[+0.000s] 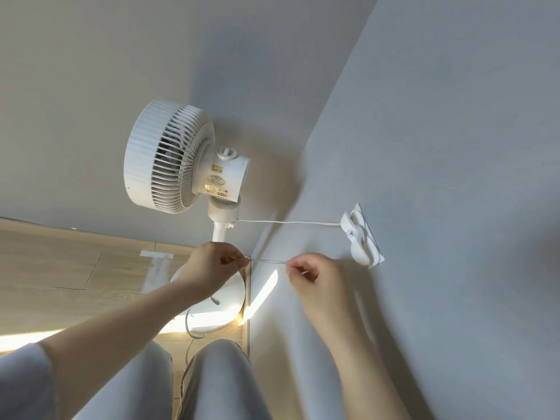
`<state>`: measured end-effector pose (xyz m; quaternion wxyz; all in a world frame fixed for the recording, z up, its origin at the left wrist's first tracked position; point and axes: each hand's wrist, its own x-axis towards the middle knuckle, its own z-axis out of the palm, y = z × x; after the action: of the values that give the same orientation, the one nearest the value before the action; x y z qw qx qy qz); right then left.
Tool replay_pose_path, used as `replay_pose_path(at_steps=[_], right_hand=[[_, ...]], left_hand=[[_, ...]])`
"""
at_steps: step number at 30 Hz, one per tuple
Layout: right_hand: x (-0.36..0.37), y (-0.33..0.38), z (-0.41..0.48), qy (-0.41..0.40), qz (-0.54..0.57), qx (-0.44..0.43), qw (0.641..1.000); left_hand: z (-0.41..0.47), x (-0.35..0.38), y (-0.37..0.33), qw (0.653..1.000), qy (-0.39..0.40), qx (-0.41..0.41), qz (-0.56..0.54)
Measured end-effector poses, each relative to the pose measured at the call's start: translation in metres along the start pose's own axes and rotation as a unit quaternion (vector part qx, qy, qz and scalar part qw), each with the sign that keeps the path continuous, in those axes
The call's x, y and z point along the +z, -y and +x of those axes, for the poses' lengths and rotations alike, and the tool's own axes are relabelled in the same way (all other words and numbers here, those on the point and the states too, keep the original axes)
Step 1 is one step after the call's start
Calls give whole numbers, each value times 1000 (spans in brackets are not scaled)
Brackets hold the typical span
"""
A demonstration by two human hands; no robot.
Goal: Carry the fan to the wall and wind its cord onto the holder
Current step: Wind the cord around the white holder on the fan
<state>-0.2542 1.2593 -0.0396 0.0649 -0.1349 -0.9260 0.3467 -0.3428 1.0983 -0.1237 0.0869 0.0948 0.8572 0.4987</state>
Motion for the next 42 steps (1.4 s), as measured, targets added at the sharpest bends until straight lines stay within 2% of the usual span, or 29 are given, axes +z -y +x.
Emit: replay_pose_path(at_steps=[3, 6, 10, 15, 23, 28, 42], right_hand=[[-17, 20, 30, 18, -164, -85, 983], [-25, 32, 54, 97, -289, -109, 946], [-11, 45, 73, 221, -315, -85, 919], [1, 50, 92, 288, -366, -93, 880], [-8, 51, 132, 285, -378, -98, 875], [-22, 47, 158, 263, -332, -66, 903], [-58, 62, 191, 195, -395, -38, 897]], left_hand=[[1, -1, 2, 1000, 2, -2, -12], [1, -5, 4, 999, -3, 3, -31], [1, -12, 7, 999, -7, 14, -34], [4, -14, 11, 998, -13, 22, -57], [3, -8, 20, 998, 35, 19, -53], [7, -11, 21, 997, 28, 11, -65], [18, -11, 15, 995, 14, 35, -91]])
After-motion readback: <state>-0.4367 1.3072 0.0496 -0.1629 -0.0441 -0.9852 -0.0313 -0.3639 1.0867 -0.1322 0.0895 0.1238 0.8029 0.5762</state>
